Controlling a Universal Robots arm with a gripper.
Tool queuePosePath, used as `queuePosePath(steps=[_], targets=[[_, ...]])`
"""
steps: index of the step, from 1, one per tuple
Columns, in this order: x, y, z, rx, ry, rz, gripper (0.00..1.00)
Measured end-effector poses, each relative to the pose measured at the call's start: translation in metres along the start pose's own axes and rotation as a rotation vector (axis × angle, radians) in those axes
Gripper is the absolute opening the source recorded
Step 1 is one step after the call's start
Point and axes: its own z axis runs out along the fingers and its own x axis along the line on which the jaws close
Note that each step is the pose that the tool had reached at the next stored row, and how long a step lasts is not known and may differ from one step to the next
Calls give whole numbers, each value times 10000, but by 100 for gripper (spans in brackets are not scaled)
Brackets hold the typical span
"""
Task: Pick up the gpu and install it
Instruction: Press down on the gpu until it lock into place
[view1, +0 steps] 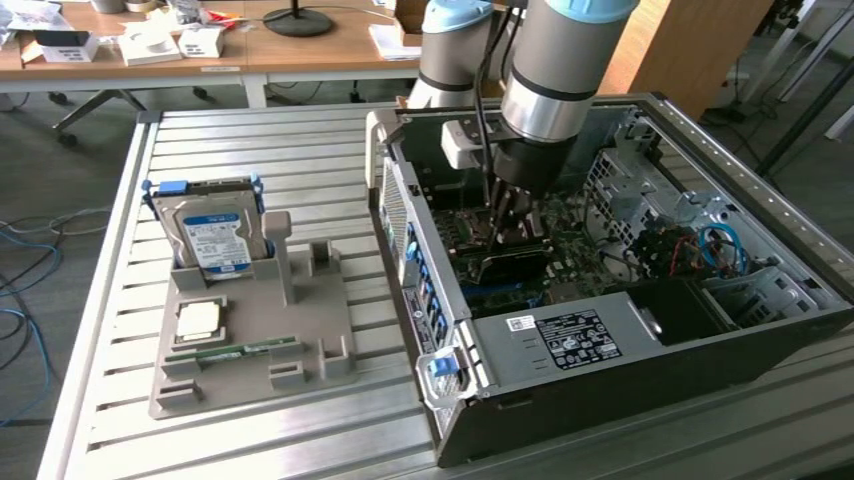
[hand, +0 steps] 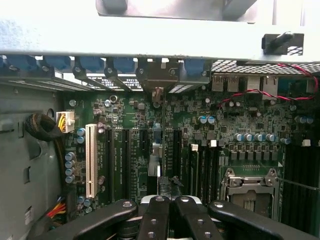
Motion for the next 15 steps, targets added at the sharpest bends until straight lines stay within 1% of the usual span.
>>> queuePosePath(steps=[6,12,15], targets=[[1,0,24,1,-2,0,11],[6,1,29,1,-2,2,11],[7,0,51,1,-3,-1,11]])
